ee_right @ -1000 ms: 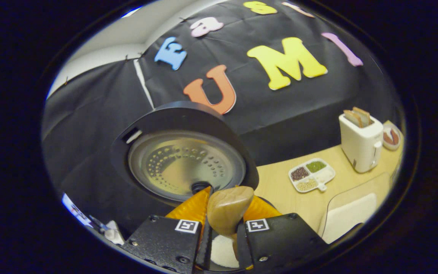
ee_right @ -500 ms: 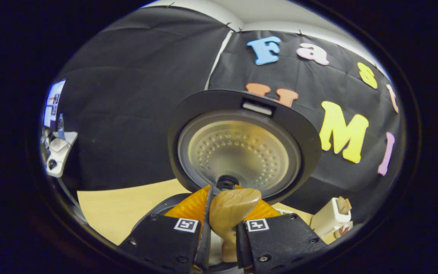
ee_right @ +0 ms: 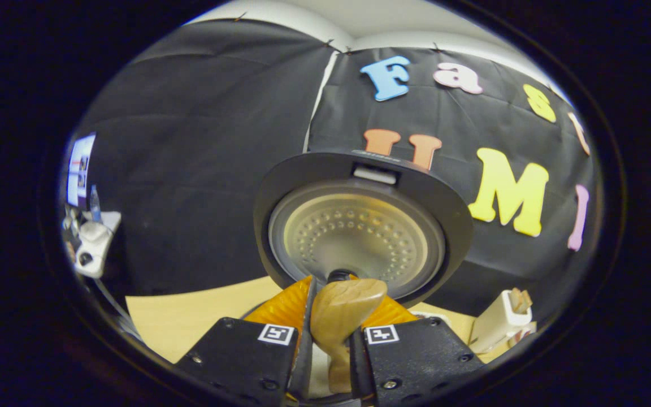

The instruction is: Close the left gripper, press the button to open the rice cooker; take a wooden spoon from the chopstick holder with the right hand, scoop a spoonful of rice and pour it into the rice cooker, then put the wooden spoon back into the chopstick holder.

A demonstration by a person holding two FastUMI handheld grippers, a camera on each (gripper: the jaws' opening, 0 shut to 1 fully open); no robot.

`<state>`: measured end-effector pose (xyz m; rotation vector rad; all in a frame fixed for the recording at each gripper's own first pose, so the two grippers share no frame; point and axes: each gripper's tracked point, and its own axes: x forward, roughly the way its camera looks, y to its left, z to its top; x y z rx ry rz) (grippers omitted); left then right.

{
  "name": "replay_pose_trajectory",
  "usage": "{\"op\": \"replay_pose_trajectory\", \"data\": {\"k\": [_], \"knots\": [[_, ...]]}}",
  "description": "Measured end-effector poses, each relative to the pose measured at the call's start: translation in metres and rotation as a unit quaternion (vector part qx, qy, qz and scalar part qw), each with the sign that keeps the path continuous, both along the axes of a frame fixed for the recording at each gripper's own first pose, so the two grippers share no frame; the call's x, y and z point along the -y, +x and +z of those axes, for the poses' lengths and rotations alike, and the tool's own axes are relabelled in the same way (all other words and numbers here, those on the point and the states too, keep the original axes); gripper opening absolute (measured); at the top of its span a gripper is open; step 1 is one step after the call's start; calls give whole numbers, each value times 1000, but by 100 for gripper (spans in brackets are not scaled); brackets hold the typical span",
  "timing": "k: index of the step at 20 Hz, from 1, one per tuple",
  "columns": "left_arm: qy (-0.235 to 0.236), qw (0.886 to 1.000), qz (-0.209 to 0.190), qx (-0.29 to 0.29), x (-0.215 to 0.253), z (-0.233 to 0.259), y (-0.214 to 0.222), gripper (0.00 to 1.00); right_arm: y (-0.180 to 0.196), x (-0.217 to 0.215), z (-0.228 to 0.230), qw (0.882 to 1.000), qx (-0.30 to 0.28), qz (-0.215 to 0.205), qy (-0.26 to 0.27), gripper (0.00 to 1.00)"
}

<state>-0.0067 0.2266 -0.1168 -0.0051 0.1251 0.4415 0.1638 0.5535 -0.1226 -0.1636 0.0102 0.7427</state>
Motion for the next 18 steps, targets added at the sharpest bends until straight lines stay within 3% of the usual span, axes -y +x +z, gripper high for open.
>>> {"op": "replay_pose_trajectory", "data": {"k": [4,11,16,17,18], "knots": [[6,1000,-4,2,5,5,0,95,-11,20,33,987,-91,2,133,33],[14,1000,-24,3,24,13,0,95,18,77,66,939,-185,-15,290,33],[25,999,-47,4,46,26,11,95,45,151,65,919,-206,-60,329,32],[25,998,-52,5,53,27,13,95,51,171,66,916,-206,-73,336,27],[23,998,-58,7,58,29,15,95,60,193,66,913,-202,-88,343,32]]}}
